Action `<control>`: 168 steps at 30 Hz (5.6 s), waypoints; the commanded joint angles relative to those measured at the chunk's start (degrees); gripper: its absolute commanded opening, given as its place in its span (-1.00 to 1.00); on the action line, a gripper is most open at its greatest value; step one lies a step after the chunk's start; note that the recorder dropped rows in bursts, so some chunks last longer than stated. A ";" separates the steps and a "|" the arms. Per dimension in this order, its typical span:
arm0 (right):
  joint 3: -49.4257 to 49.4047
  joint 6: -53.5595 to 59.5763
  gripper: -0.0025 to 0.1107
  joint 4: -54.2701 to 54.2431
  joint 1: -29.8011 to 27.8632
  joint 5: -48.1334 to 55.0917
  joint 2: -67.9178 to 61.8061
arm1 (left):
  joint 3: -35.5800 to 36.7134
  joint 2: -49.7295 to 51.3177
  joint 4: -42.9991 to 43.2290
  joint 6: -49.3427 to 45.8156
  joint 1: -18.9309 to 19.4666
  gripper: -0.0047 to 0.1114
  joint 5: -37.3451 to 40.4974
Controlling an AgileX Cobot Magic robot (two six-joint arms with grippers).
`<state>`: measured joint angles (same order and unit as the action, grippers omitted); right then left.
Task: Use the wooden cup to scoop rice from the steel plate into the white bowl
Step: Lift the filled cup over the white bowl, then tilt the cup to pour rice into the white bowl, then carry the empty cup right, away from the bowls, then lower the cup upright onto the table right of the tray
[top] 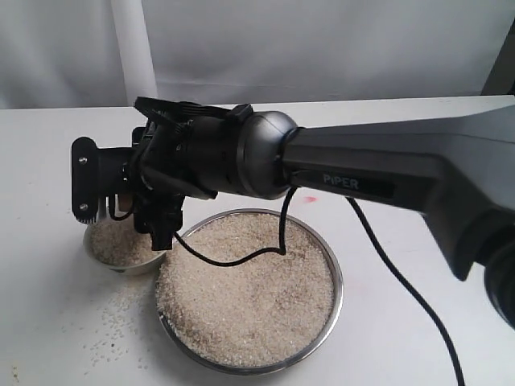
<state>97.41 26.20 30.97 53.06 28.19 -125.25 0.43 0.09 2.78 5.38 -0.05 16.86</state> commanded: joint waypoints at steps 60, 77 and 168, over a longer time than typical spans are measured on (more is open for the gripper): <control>0.69 5.54 -0.96 45.33 6.52 6.93 -1.12 | -0.43 -0.09 -0.26 0.14 -0.21 -0.92 -0.57; 0.69 4.46 -0.96 45.92 6.99 7.43 -1.12 | -0.43 -0.09 -0.26 0.14 -0.21 -0.92 -0.57; -73.57 -18.59 -0.96 -47.92 -27.88 -98.15 14.96 | -0.43 -0.09 -0.26 0.14 -0.21 -0.92 -0.57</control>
<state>22.99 7.11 -17.48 25.62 -68.22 -108.53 0.43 0.09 2.78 5.38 -0.05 16.86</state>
